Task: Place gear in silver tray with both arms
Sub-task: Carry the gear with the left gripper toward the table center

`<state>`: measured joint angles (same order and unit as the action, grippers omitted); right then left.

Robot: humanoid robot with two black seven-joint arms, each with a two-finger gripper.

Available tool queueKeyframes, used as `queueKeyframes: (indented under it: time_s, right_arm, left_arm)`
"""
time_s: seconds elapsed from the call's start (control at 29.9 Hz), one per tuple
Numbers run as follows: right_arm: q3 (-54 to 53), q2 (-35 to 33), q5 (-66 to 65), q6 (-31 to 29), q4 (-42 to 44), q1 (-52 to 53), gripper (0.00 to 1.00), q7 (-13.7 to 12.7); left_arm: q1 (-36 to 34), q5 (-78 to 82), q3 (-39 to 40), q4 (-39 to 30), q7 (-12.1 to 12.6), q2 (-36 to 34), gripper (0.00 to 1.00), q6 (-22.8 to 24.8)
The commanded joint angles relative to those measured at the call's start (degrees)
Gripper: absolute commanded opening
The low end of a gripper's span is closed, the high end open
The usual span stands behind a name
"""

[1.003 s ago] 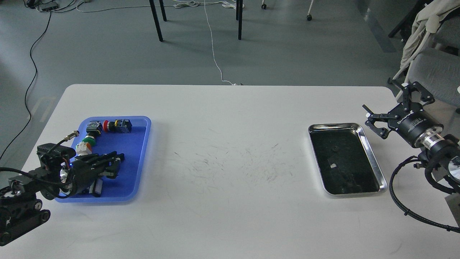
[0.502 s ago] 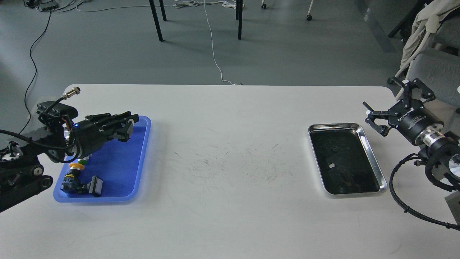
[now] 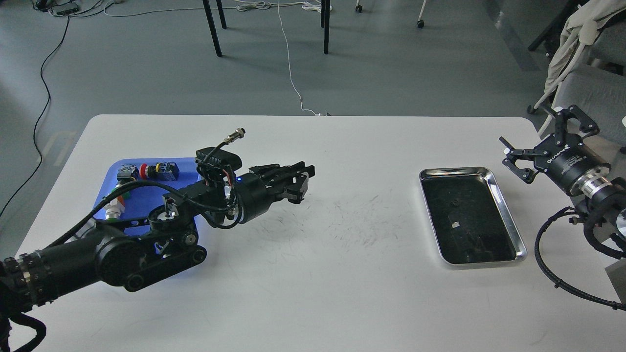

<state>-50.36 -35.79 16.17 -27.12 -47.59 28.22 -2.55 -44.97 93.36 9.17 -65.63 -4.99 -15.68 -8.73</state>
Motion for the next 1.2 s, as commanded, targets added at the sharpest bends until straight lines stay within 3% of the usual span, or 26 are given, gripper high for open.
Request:
queueKeyframes:
  time_s: [0.0,0.13,0.43,1.17]
  right_arm:
    - [0.0,0.02,0.0,0.05,0.04,-0.01,0.96,0.0]
    - [0.0,-0.07,0.0,0.13,0.04,0.08,0.96,0.0]
    - [-0.09,-0.16,0.0,-0.04,0.04,0.35,0.96,0.0]
    - [0.26,-0.25,-0.09,-0.04,-0.13,1.05,0.96,0.0]
  left_arm:
    - [0.23,0.33,-0.47,4.01,0.77,9.06,0.07,-0.24]
    - [0.67,0.42,-0.65,9.11,0.59,15.68,0.07,-0.32]
    - [0.85,0.33,-1.7,17.2,0.16,15.68,0.07,-0.5]
    - [8.5,0.42,-1.79,12.55,0.16,15.68,0.11,-1.38]
